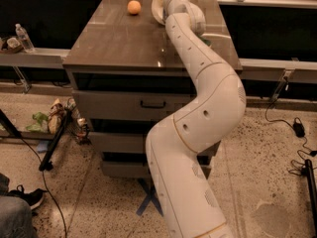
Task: Place redbull can into paper bowl
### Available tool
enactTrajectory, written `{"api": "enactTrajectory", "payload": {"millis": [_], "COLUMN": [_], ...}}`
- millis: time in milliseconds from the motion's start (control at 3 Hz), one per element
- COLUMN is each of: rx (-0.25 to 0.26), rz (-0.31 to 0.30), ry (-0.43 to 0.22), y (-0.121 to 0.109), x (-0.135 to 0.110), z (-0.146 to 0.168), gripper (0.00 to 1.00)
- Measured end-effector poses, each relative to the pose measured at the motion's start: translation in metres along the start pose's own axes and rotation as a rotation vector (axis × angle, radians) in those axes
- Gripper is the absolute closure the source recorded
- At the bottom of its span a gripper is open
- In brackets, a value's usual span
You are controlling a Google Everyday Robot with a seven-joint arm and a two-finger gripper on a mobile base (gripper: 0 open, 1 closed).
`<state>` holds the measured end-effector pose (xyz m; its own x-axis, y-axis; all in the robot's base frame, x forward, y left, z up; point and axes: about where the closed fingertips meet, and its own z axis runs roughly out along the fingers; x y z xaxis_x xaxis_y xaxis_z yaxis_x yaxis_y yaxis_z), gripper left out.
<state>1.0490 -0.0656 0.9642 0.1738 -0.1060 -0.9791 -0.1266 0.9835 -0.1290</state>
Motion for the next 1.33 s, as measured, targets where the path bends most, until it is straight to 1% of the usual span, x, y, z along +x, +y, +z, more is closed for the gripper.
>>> {"api": "enactTrajectory", "payload": {"millis": [333,1333], "rx": [-0.004,-0.015], "rz": [-0.004,-0.014], "ry": [0.0,0.006], "y": [0.002,0.0054], "x": [0.0007,0.0027], "z": [0.0005,0.001], "gripper": [0.0,0.0]}}
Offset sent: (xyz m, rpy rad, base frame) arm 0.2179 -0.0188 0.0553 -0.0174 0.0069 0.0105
